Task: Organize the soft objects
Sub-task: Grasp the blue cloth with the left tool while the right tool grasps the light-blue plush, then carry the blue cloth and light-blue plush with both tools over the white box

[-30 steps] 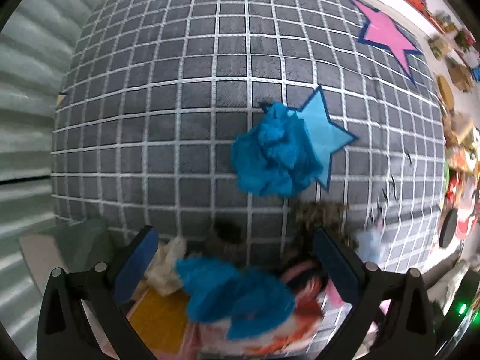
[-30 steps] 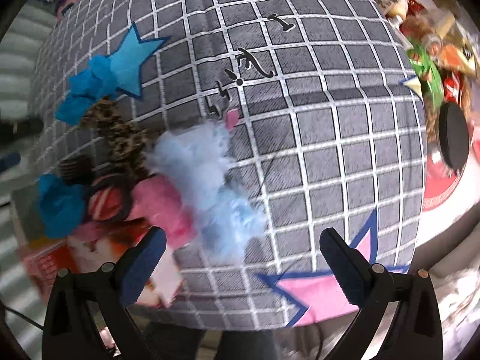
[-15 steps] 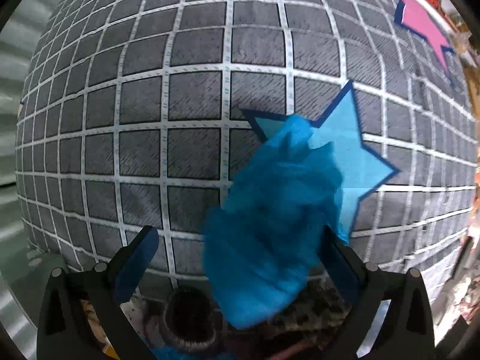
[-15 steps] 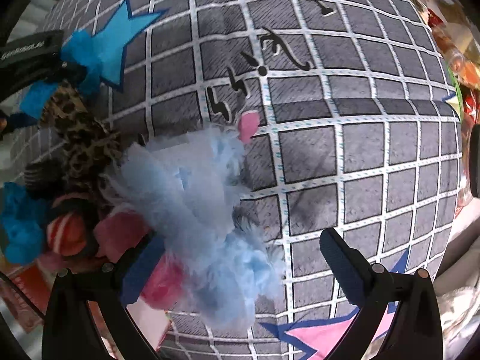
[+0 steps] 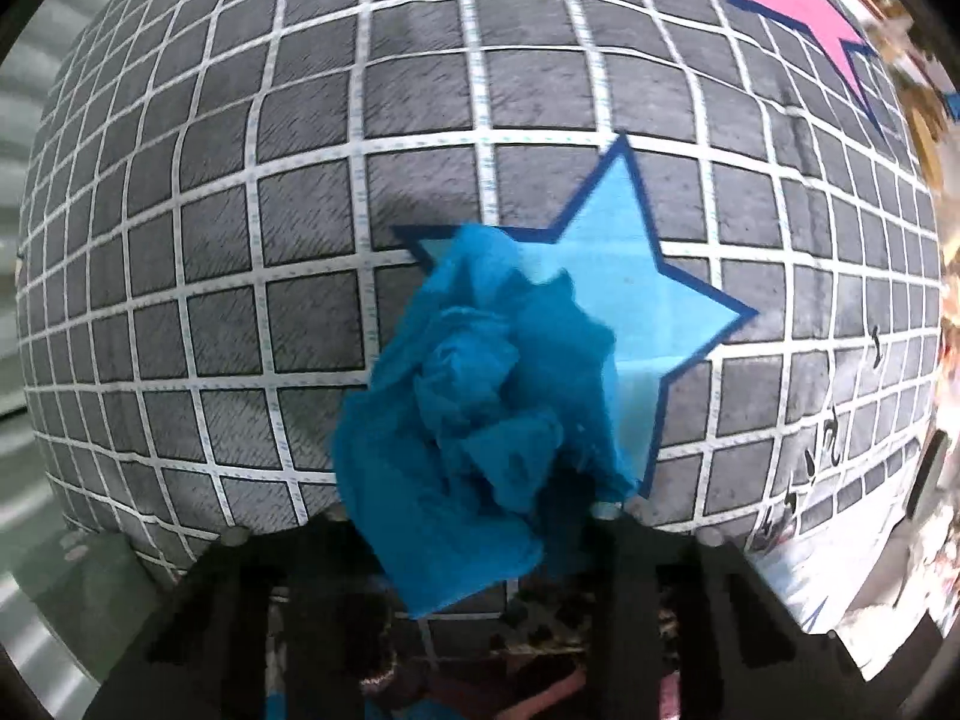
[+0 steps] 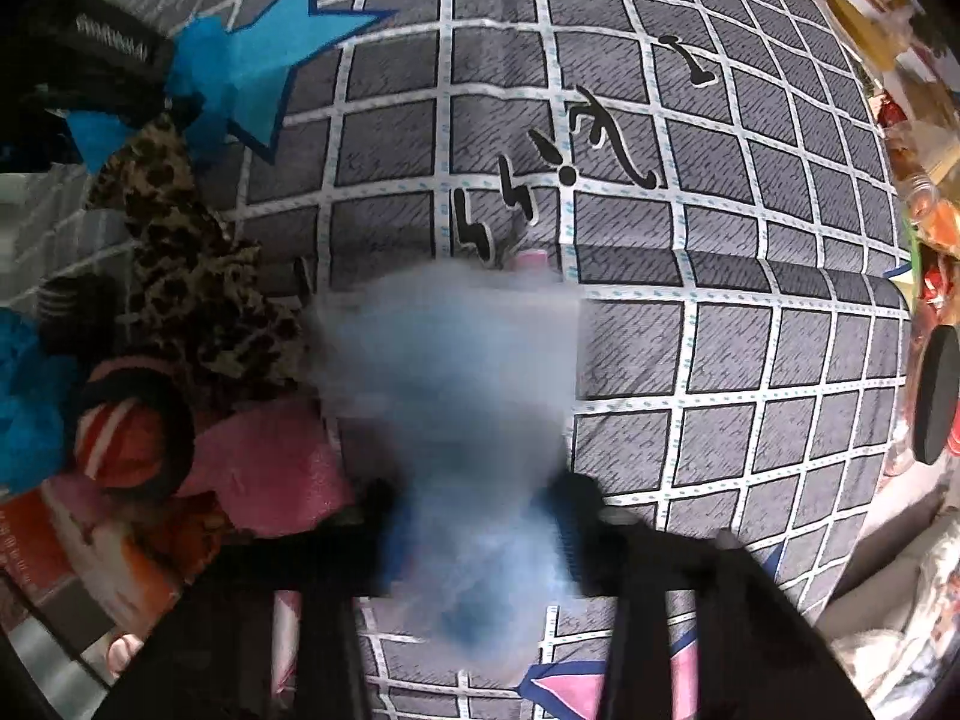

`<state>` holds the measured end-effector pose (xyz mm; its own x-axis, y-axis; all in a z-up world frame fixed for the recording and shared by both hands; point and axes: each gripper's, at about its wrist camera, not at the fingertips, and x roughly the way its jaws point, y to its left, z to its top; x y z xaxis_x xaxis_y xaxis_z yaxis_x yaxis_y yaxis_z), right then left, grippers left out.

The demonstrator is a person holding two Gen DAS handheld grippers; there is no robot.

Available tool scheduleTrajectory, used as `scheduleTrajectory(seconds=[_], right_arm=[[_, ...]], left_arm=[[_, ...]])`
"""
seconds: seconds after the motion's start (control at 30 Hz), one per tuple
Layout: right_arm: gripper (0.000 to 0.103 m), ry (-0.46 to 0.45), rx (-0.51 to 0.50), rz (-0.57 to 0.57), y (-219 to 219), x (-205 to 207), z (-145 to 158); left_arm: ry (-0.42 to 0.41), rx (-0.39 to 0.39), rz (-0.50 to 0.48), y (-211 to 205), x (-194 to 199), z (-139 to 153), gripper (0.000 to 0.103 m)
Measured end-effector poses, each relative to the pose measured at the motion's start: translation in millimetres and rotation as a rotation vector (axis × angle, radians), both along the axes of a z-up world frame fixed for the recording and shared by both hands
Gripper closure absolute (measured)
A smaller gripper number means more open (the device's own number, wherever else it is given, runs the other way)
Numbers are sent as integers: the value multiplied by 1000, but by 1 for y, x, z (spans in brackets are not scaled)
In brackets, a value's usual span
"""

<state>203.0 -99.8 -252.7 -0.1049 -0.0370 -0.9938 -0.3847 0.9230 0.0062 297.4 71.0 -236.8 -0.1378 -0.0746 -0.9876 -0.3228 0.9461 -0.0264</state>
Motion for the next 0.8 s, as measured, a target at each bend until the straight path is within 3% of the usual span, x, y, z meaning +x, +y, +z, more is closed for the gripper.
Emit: scheduleTrajectory(seconds=[0.1, 0.27, 0.5, 0.7, 0.8], right_arm=[[71, 16, 36, -35, -16, 8, 5], [71, -8, 86, -65, -30, 9, 25], [71, -50, 88, -57, -48, 4, 54], [71, -64, 87, -27, -56, -15, 86], [71, -39, 105, -31, -75, -23, 95]], left_arm=[[-32, 3, -1, -18, 5, 16, 73], [-142, 47, -63, -36, 16, 72, 73], [-205, 40, -135, -73, -7, 135, 73], [-208, 26, -202, -103, -91, 166, 73], [-203, 43, -219, -92, -145, 159, 73]])
